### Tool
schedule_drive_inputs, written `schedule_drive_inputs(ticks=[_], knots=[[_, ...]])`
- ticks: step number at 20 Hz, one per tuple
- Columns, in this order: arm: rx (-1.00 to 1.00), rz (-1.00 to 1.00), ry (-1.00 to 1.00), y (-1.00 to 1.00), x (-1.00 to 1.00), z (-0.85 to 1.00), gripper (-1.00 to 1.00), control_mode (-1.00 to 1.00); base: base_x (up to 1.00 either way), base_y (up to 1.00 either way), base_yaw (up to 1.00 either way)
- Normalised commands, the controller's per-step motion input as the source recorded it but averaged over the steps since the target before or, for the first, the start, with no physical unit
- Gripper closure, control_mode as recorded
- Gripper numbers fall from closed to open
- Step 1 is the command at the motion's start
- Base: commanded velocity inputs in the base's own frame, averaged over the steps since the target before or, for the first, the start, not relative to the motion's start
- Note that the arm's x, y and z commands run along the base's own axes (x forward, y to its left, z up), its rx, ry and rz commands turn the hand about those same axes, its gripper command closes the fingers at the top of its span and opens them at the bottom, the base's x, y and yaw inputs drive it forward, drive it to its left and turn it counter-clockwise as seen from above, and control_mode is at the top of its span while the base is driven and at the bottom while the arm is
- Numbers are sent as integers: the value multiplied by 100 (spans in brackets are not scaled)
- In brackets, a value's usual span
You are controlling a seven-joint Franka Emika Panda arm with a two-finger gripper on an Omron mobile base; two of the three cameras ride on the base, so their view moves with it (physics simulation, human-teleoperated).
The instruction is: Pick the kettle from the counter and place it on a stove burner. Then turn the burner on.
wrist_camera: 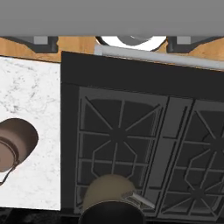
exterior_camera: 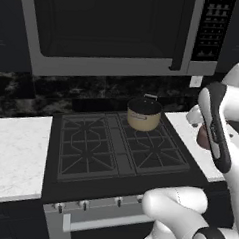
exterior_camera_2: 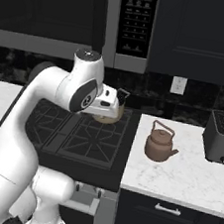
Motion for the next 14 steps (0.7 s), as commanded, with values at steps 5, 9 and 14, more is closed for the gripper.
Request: schedule_drive_inputs(ticks=[5, 9, 14], knots=[[0, 4, -3, -100, -22, 4, -100, -100, 0, 0, 0], [0, 4, 0, -100, -2, 0, -100, -100, 0, 0, 0], [0, 4, 2, -100, 11, 0, -100, -100, 0, 0, 0]])
